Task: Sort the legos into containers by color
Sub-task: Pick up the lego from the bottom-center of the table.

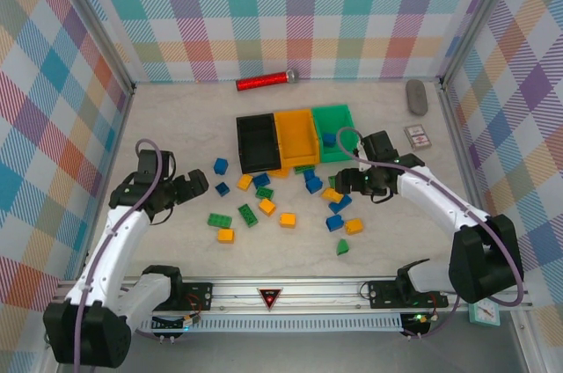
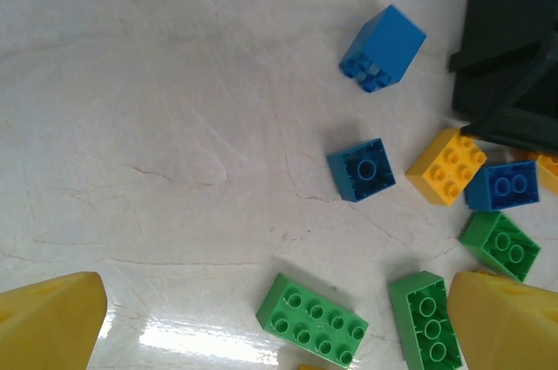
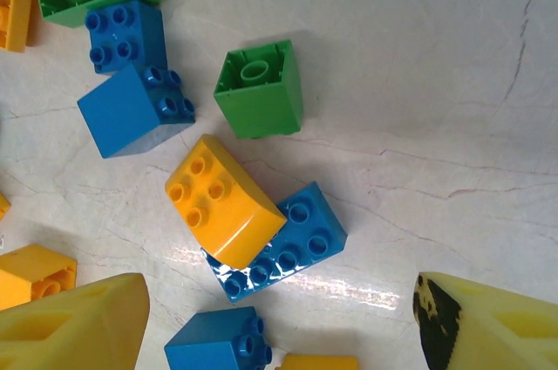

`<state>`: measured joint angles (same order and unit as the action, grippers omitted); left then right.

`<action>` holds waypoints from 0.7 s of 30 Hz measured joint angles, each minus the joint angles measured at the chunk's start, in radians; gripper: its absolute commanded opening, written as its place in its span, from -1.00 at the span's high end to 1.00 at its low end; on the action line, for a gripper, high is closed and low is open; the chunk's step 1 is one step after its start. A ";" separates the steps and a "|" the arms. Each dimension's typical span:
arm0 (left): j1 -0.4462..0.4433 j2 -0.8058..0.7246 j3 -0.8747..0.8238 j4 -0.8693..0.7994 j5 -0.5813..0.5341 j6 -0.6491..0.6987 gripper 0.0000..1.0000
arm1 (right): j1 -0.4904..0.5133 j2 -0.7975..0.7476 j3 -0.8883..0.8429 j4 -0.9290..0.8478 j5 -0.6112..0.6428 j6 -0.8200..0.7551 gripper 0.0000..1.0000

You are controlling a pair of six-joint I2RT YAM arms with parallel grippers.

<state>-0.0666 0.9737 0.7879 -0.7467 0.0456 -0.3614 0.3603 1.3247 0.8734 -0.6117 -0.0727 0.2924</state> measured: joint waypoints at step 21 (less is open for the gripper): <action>-0.101 0.469 0.100 0.131 0.103 -0.044 -0.67 | 0.036 0.025 -0.069 0.035 -0.068 0.037 -0.46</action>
<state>-0.1677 1.4425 0.8883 -0.6159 0.1490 -0.4053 0.3962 1.3495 0.8047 -0.5766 -0.1402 0.3290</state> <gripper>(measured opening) 0.834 0.739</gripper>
